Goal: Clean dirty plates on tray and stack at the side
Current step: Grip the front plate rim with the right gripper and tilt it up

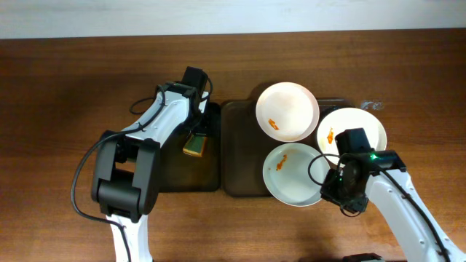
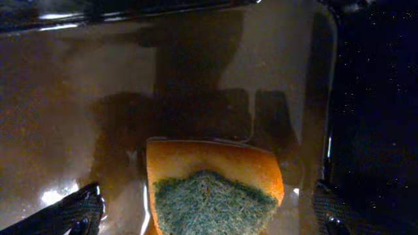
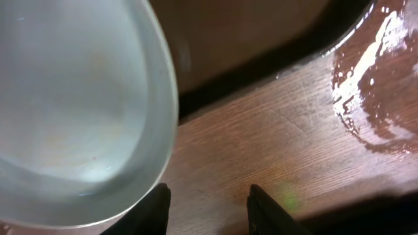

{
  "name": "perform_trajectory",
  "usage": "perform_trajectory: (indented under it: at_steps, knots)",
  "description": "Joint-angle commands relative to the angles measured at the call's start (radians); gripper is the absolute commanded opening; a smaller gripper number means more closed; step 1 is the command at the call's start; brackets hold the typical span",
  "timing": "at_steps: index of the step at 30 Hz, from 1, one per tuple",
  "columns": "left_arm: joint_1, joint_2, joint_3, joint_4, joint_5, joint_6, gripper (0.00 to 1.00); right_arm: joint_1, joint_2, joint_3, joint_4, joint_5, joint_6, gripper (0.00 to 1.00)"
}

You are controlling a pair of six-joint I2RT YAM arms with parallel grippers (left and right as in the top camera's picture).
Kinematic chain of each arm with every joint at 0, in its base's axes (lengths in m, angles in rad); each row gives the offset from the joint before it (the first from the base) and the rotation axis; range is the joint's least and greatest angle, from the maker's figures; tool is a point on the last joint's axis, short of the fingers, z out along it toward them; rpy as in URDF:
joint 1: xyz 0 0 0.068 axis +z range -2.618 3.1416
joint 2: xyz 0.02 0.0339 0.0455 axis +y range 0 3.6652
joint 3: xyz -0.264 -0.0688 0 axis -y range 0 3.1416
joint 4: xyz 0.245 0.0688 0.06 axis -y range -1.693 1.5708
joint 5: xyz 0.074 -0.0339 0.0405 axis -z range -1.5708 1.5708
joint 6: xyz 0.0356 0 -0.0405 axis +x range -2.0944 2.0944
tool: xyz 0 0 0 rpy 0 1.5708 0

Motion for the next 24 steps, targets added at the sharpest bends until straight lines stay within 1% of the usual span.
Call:
perform_trajectory:
  at_steps: [1, 2, 6, 7, 8, 9, 10, 11, 12, 13, 15, 17, 18, 20, 21, 22, 24]
  knots:
    - [0.002, 0.007, -0.005, -0.001, 0.011, 0.006, 1.00, 0.003, 0.026, -0.037, 0.080, -0.017, 0.061, 0.38]
    - [0.002, 0.007, -0.005, -0.001, 0.011, 0.006, 1.00, 0.003, 0.026, -0.048, 0.123, -0.038, 0.061, 0.38]
    - [0.002, 0.007, -0.005, -0.001, 0.011, 0.006, 1.00, 0.003, 0.026, -0.082, 0.149, -0.033, 0.105, 0.37]
    - [0.002, 0.007, -0.005, -0.001, 0.011, 0.006, 1.00, 0.003, 0.026, -0.104, 0.177, -0.034, 0.109, 0.37]
    - [0.002, 0.007, -0.005, -0.001, 0.011, 0.006, 1.00, 0.003, 0.026, -0.146, 0.239, -0.041, 0.109, 0.37]
    - [0.002, 0.007, -0.005, -0.001, 0.011, 0.006, 1.00, 0.003, 0.026, -0.178, 0.285, -0.051, 0.109, 0.35]
    - [0.002, 0.007, -0.005, -0.001, 0.011, 0.006, 1.00, 0.003, 0.026, -0.200, 0.311, -0.054, 0.109, 0.25]
    - [0.002, 0.007, -0.005, -0.001, 0.011, 0.006, 1.00, 0.003, 0.026, -0.201, 0.314, -0.053, 0.109, 0.13]
    - [0.002, 0.007, -0.005, -0.001, 0.011, 0.006, 1.00, 0.003, 0.025, -0.198, 0.313, -0.057, 0.109, 0.09]
    - [0.002, 0.007, -0.005, -0.001, 0.011, 0.006, 1.00, 0.003, 0.025, -0.180, 0.290, -0.056, 0.084, 0.04]
    - [0.002, 0.007, -0.005, -0.001, 0.011, 0.006, 1.00, 0.003, 0.025, -0.131, 0.238, -0.055, -0.016, 0.04]
    - [0.002, 0.007, -0.005, -0.001, 0.011, 0.006, 1.00, 0.003, 0.025, -0.032, 0.140, -0.052, -0.152, 0.04]
    - [0.002, 0.007, -0.005, -0.001, 0.011, 0.006, 1.00, 0.003, 0.025, 0.011, 0.110, -0.052, -0.193, 0.04]
    - [0.002, 0.007, -0.005, -0.001, 0.004, 0.006, 0.99, 0.003, 0.025, 0.044, 0.112, -0.052, -0.245, 0.04]
    - [0.002, 0.007, -0.005, -0.002, -0.011, 0.006, 0.84, 0.003, 0.025, 0.046, 0.129, -0.052, -0.262, 0.04]
    - [0.002, 0.007, -0.005, -0.003, -0.027, 0.006, 0.60, 0.004, 0.026, 0.046, 0.135, -0.053, -0.262, 0.04]
    - [0.002, 0.007, -0.005, -0.005, -0.027, 0.006, 0.45, 0.003, 0.026, 0.046, 0.157, -0.053, -0.262, 0.04]
